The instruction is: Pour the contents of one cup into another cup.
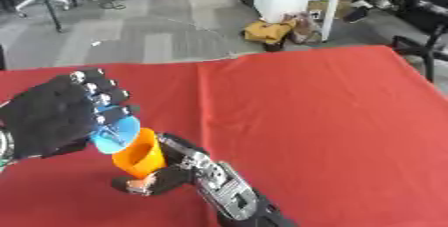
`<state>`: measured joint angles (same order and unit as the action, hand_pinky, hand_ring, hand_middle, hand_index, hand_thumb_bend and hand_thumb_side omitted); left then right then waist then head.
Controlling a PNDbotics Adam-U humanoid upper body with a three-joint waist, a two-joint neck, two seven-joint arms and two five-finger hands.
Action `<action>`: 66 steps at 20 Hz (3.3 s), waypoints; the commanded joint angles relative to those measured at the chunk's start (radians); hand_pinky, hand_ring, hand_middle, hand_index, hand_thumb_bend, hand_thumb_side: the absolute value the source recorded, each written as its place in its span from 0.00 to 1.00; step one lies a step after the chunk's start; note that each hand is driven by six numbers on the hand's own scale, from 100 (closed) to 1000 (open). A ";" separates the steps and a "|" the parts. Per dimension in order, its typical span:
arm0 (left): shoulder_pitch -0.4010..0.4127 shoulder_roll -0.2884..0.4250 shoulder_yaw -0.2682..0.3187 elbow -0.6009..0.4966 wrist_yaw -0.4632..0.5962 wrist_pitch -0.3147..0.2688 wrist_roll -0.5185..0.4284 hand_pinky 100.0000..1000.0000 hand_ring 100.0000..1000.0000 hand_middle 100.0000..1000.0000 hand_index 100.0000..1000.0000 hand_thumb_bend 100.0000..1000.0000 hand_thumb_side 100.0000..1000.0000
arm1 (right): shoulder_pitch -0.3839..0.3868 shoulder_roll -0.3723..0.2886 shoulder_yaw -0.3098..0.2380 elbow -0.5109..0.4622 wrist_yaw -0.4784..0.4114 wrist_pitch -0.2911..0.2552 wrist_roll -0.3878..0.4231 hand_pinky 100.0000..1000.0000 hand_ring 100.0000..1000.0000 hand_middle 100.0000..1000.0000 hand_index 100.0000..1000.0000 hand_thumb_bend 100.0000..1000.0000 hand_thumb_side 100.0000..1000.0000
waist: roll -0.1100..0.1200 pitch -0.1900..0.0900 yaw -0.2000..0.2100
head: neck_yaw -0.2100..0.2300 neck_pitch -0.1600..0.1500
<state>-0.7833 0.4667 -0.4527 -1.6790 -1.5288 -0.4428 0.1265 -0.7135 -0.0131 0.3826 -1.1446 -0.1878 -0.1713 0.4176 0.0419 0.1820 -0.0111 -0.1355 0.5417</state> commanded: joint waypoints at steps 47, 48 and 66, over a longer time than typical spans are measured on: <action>-0.043 0.051 -0.030 -0.037 -0.021 -0.053 -0.051 0.37 0.36 0.35 0.66 0.46 0.00 | -0.015 -0.006 -0.007 -0.007 -0.005 -0.003 0.004 0.65 0.33 0.28 0.38 0.32 0.00 | 0.009 -0.025 -0.001 | -0.008 -0.017; -0.043 0.048 -0.038 -0.030 -0.026 -0.065 -0.054 0.37 0.36 0.36 0.66 0.46 0.00 | -0.015 -0.005 -0.007 -0.007 -0.005 -0.003 0.004 0.65 0.33 0.28 0.38 0.32 0.00 | 0.009 -0.025 -0.001 | -0.009 -0.017; -0.016 0.046 0.010 -0.017 0.031 -0.020 -0.059 0.37 0.36 0.35 0.65 0.46 0.00 | -0.014 -0.020 -0.042 0.010 0.036 -0.025 -0.043 0.67 0.38 0.31 0.40 0.29 0.00 | 0.007 -0.027 -0.002 | -0.009 -0.021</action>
<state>-0.7878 0.5003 -0.4694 -1.6847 -1.5147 -0.4772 0.0655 -0.7124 -0.0209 0.3571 -1.1285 -0.1653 -0.1893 0.3893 0.0498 0.1739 -0.0125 -0.1437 0.5336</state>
